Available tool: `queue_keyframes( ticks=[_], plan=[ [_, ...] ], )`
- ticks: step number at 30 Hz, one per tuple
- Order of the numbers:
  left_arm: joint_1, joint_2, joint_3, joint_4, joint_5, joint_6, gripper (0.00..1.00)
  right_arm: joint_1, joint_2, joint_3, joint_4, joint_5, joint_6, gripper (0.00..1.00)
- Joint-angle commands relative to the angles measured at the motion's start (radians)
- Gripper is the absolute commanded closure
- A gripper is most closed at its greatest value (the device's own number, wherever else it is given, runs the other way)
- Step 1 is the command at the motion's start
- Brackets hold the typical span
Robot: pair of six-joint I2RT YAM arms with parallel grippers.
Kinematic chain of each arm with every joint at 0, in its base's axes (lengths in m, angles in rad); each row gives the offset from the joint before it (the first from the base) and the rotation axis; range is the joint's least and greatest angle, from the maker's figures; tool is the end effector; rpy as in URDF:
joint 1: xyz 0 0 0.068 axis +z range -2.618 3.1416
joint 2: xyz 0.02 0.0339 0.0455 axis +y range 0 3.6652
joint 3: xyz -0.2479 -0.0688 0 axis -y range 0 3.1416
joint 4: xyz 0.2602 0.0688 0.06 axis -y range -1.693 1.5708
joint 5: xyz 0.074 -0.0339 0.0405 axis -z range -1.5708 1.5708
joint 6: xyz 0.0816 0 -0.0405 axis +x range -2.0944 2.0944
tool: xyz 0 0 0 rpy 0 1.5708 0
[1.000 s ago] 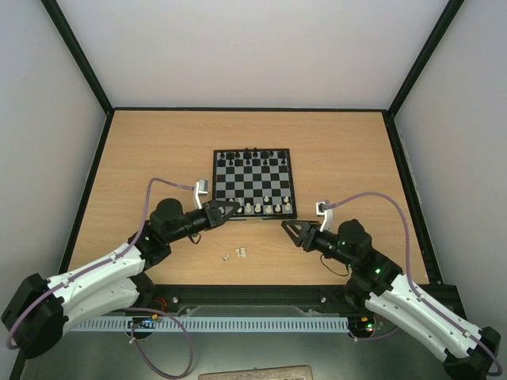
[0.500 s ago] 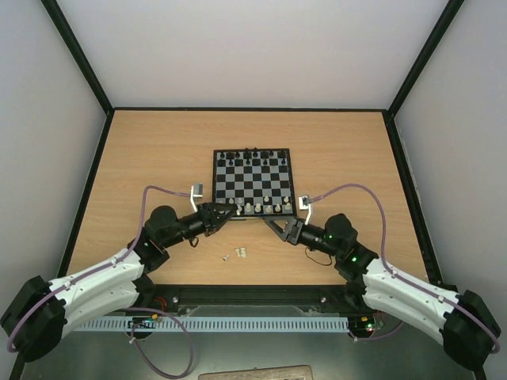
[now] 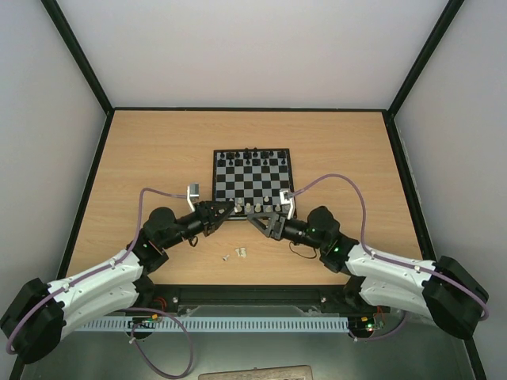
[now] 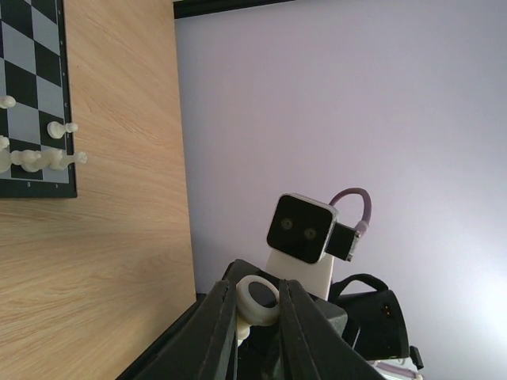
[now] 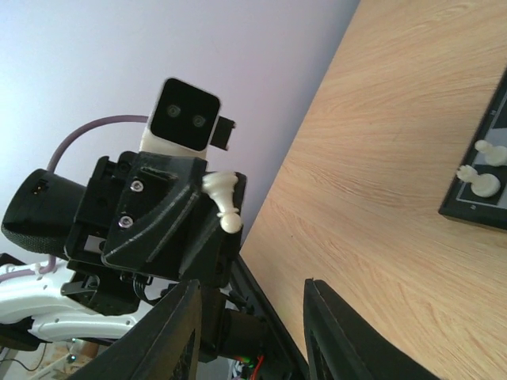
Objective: Set up the chess pieces on the board
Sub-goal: Adjust the chess piece.
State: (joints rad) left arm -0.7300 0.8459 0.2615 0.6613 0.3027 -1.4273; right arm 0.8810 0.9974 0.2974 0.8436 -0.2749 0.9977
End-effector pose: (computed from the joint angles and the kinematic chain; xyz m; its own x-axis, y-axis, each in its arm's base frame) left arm 0.1754 -0.1896 0.2172 -0.8410 -0.5151 -0.1652 0.1794 0.0227 -0.9835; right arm 0.1574 0.2256 0.2218 -0.7181 0.4004 -0.5693 -0.5718 0.1270 0.8105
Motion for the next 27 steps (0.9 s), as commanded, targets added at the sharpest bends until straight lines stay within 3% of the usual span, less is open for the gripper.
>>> queue_keyframes(
  ticks=[1, 25, 27],
  plan=[
    [0.004, 0.000, 0.000, 0.045, -0.017, -0.026, 0.90, 0.030, 0.039, 0.063, 0.075, 0.046, -0.048, 0.65],
    [-0.002, 0.012, 0.004, 0.053, -0.013, -0.076, 0.90, 0.065, 0.180, 0.165, 0.090, 0.075, -0.094, 0.71],
    [-0.002, 0.014, 0.005, 0.055, -0.014, -0.075, 0.90, 0.066, 0.185, 0.170, 0.091, 0.073, -0.094, 0.74]
  ],
)
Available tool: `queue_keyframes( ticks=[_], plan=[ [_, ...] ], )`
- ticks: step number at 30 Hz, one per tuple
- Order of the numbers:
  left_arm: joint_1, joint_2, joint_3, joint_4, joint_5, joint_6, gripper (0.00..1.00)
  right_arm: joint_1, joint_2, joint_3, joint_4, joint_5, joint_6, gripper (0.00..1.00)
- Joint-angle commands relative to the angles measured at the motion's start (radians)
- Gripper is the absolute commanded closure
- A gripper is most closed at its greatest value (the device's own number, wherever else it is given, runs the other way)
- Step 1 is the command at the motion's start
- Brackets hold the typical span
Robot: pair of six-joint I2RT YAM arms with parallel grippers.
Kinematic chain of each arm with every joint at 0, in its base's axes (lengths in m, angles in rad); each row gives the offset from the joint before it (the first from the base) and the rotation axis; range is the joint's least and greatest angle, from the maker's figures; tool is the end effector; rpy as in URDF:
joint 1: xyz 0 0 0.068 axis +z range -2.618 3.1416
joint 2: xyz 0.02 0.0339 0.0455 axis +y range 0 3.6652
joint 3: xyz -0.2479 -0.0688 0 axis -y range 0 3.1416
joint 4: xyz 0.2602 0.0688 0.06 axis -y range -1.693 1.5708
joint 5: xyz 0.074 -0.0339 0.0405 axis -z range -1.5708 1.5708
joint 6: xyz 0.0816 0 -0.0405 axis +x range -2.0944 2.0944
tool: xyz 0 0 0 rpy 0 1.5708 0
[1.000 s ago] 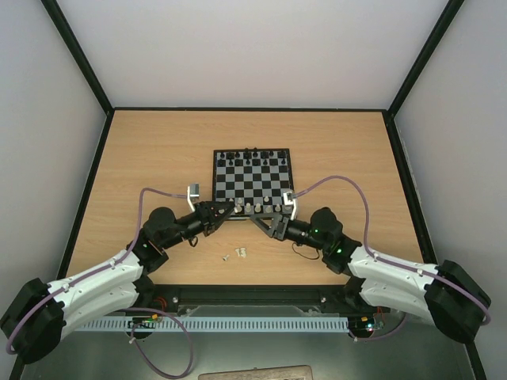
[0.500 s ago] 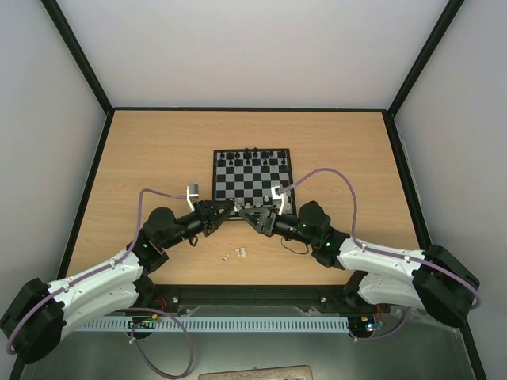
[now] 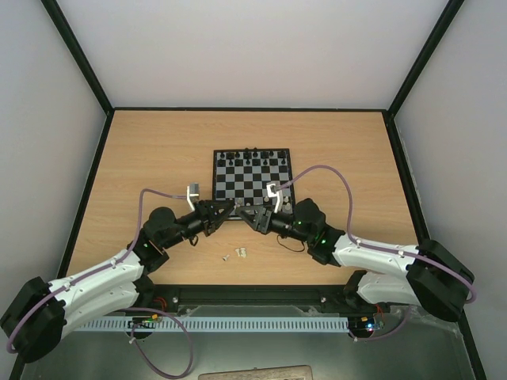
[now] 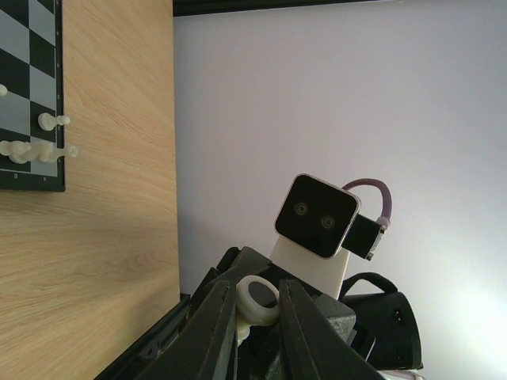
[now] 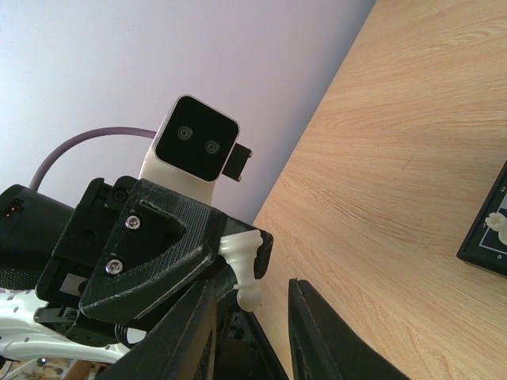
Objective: Set up the chess pieces on the board
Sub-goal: Adjust the chess piece.
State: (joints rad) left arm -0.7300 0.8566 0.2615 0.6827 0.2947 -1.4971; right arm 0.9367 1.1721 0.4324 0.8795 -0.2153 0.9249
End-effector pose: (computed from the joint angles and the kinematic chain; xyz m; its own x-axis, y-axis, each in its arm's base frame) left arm 0.1766 -0.1899 0.2179 -0.8466 -0.5230 -0.0987 0.1279 -0.0199 -0.9916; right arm 0.1688 0.2590 0.2323 -0.6789 0.3937 -0.6198 -0.6151 0.1561 0.7729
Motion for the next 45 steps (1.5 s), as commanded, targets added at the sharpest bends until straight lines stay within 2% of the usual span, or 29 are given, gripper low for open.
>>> queue_keyframes(
  ticks=[1, 26, 31, 41, 43, 45],
  plan=[
    [-0.002, 0.008, 0.005, 0.034, -0.005, -0.005, 0.90, 0.011, 0.012, 0.037, 0.055, 0.013, -0.020, 0.76],
    [-0.012, 0.028, -0.001, 0.048, -0.022, -0.008, 0.90, 0.015, 0.050, 0.036, 0.084, 0.004, -0.008, 0.81],
    [-0.014, 0.026, 0.000, 0.040, -0.027, -0.005, 0.90, 0.016, 0.049, 0.037, 0.084, 0.006, -0.006, 0.92],
    [-0.015, 0.002, 0.013, -0.032, -0.038, 0.021, 0.84, 0.015, -0.012, 0.038, -0.019, 0.065, -0.029, 0.93],
    [-0.016, 0.001, 0.022, -0.055, -0.037, 0.033, 0.78, 0.016, -0.028, 0.045, -0.047, 0.074, -0.041, 0.93],
    [-0.015, -0.002, 0.033, -0.090, -0.038, 0.051, 0.62, 0.016, -0.042, 0.058, -0.093, 0.082, -0.058, 0.93]
  ],
)
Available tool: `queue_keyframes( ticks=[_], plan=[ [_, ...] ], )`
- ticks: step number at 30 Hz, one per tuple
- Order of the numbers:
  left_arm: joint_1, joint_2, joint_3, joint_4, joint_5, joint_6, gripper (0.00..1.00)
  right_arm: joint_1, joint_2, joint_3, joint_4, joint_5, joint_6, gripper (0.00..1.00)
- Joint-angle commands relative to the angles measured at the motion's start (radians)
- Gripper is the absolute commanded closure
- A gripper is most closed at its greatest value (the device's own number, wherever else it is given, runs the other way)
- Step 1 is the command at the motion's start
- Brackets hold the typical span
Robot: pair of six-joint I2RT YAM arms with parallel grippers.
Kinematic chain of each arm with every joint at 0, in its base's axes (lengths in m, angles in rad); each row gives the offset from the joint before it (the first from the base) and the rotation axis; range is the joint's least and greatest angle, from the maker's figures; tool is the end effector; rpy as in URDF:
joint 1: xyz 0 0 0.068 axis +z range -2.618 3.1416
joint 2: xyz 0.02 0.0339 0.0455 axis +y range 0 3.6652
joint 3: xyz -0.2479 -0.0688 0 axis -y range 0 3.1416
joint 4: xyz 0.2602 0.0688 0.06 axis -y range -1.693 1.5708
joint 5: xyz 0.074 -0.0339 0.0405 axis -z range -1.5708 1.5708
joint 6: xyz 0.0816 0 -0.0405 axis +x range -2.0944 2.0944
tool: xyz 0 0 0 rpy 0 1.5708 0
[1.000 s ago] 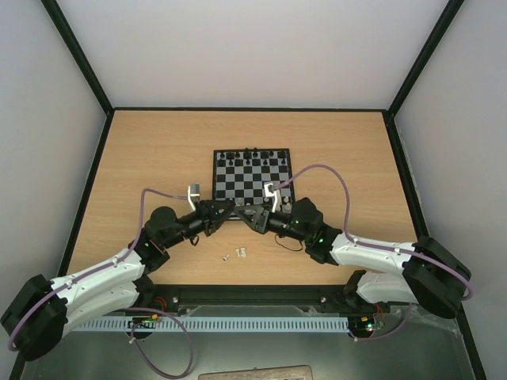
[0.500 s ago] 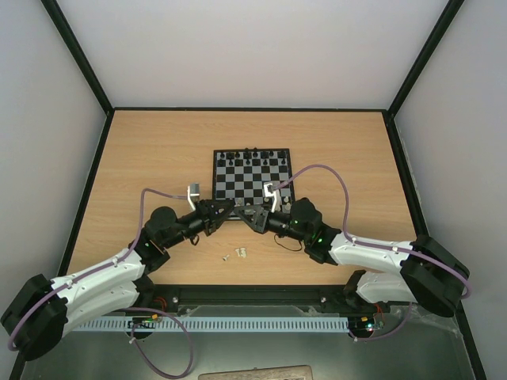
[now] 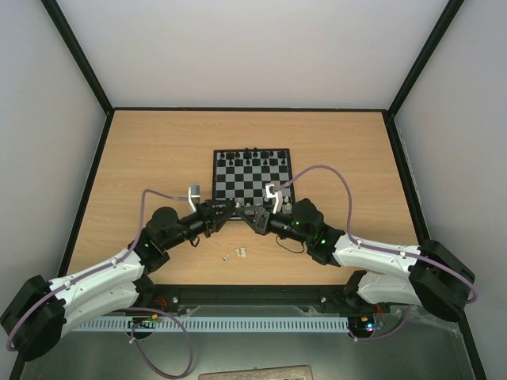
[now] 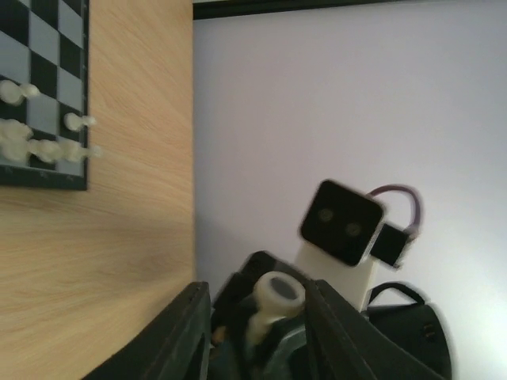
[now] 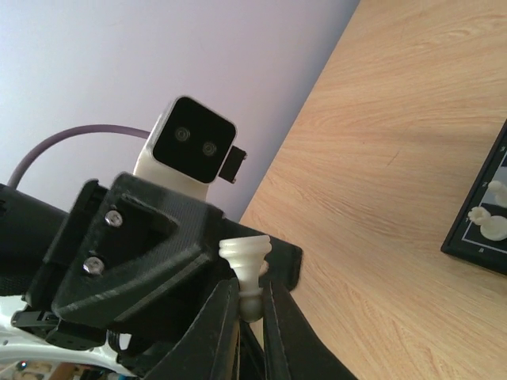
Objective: Set up the chess pieces on the board
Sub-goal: Adjust the chess piece.
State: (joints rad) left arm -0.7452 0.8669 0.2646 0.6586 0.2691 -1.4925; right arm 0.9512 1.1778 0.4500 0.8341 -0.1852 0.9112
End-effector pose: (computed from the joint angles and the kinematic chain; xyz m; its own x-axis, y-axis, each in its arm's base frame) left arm 0.1767 -0.1925 0.2131 -0.8430 -0.5299 -0.0930 0.1076 0.0033 -0.9942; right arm 0.1693 0.2632 0.2306 -0.6786 0.3862 -0.6248 -0.6042 0.1902 0.7738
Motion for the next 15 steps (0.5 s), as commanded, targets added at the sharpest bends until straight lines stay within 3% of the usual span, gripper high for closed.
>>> queue_keyframes(
  ticks=[1, 3, 7, 12, 15],
  plan=[
    [0.000, -0.015, 0.034, -0.083, -0.012, 0.056, 0.55, 0.001, -0.054, 0.048, -0.074, 0.050, -0.054, 0.93],
    [0.000, -0.022, 0.045, -0.121, -0.006, 0.077, 0.44, 0.001, -0.069, 0.070, -0.143, 0.047, -0.076, 0.93],
    [0.001, -0.050, 0.067, -0.226, 0.010, 0.145, 0.32, -0.002, -0.096, 0.148, -0.344, 0.016, -0.135, 0.93],
    [0.006, -0.100, 0.142, -0.459, 0.041, 0.318, 0.24, -0.002, -0.093, 0.298, -0.723, -0.061, -0.267, 0.92],
    [0.010, -0.098, 0.157, -0.506, 0.143, 0.403, 0.19, -0.002, -0.075, 0.352, -0.922, -0.113, -0.353, 0.92]
  ],
)
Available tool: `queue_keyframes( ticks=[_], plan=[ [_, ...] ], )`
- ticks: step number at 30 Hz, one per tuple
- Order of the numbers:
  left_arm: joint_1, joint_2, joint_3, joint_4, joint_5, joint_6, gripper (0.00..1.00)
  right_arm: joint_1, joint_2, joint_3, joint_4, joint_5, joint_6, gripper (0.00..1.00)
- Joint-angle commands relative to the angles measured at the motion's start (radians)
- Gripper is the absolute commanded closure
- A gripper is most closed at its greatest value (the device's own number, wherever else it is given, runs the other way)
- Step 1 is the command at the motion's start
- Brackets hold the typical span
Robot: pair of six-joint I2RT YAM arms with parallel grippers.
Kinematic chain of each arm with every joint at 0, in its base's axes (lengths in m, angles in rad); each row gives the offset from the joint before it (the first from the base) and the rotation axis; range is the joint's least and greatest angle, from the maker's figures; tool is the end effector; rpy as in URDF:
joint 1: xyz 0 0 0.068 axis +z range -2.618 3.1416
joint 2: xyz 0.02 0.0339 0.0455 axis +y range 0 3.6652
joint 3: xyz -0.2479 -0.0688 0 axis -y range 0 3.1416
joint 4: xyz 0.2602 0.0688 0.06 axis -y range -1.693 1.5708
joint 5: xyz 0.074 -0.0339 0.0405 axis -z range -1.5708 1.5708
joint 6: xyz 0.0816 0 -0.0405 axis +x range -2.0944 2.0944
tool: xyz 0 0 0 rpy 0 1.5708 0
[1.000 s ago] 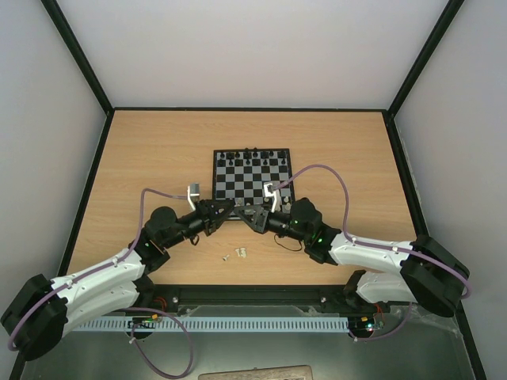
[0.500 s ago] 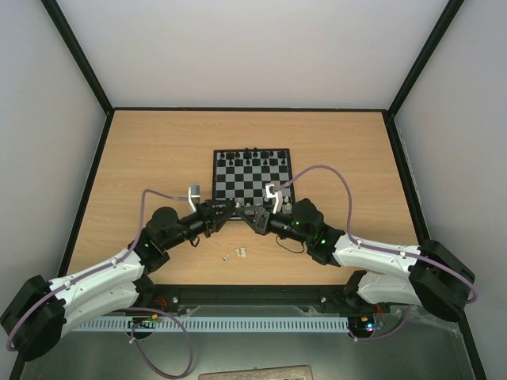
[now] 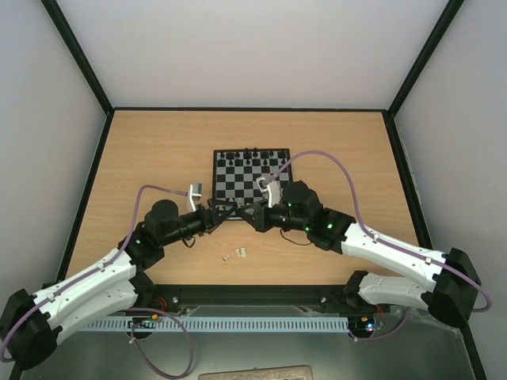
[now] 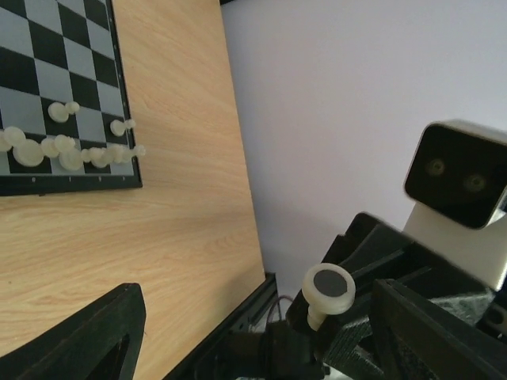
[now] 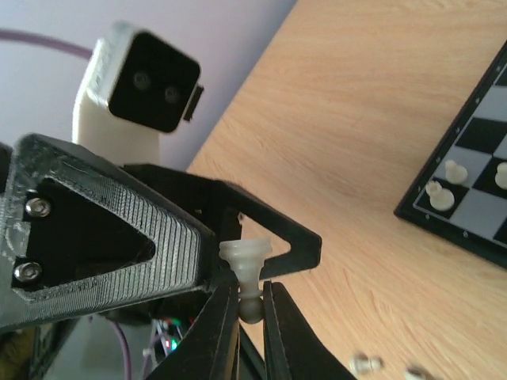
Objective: Set up the chess pieces on the board
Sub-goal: Adjust the chess piece.
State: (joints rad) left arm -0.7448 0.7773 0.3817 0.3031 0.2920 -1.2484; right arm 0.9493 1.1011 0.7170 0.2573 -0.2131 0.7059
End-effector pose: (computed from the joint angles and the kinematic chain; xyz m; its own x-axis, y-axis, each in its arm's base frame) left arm 0.1738 -0.1922 0.2284 -0.8371 -0.4637 -0.2903 0.2080 0.2209 -0.9528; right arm 0.1746 0.2735 0.2732 -0.6508 0.1803 -0.7376 -0.6499 0.3700 0.6639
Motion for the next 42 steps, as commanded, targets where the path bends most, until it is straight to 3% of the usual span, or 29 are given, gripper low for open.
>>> queue_keyframes(
  ticks=[1, 6, 9, 14, 22, 27, 33, 42],
  plan=[
    [0.010, 0.002, 0.038, -0.144, 0.169, 0.177, 0.19, 0.000, 0.006, 0.093, -0.384, -0.111, -0.168, 0.93],
    [0.011, 0.047, 0.007, -0.127, 0.444, 0.237, 0.18, 0.002, -0.006, 0.079, -0.499, -0.171, -0.230, 0.93],
    [0.012, -0.008, -0.013, -0.208, 0.465, 0.267, 0.16, 0.005, -0.039, 0.067, -0.543, -0.177, -0.254, 0.93],
    [0.020, -0.027, -0.035, -0.198, 0.576, 0.241, 0.14, 0.008, -0.065, 0.040, -0.561, -0.196, -0.279, 0.93],
    [0.032, 0.097, -0.099, 0.105, 0.697, 0.104, 0.17, 0.108, -0.049, 0.051, -0.531, -0.205, -0.303, 0.94],
    [0.032, 0.152, -0.088, 0.166, 0.736, 0.087, 0.24, 0.156, -0.052, 0.055, -0.530, -0.183, -0.307, 0.96],
    [0.032, 0.170, -0.084, 0.197, 0.753, 0.067, 0.43, 0.170, -0.071, 0.055, -0.514, -0.140, -0.306, 0.96],
    [0.032, 0.155, -0.097, 0.190, 0.758, 0.059, 0.60, 0.171, -0.081, 0.062, -0.481, -0.112, -0.310, 0.96]
  ],
)
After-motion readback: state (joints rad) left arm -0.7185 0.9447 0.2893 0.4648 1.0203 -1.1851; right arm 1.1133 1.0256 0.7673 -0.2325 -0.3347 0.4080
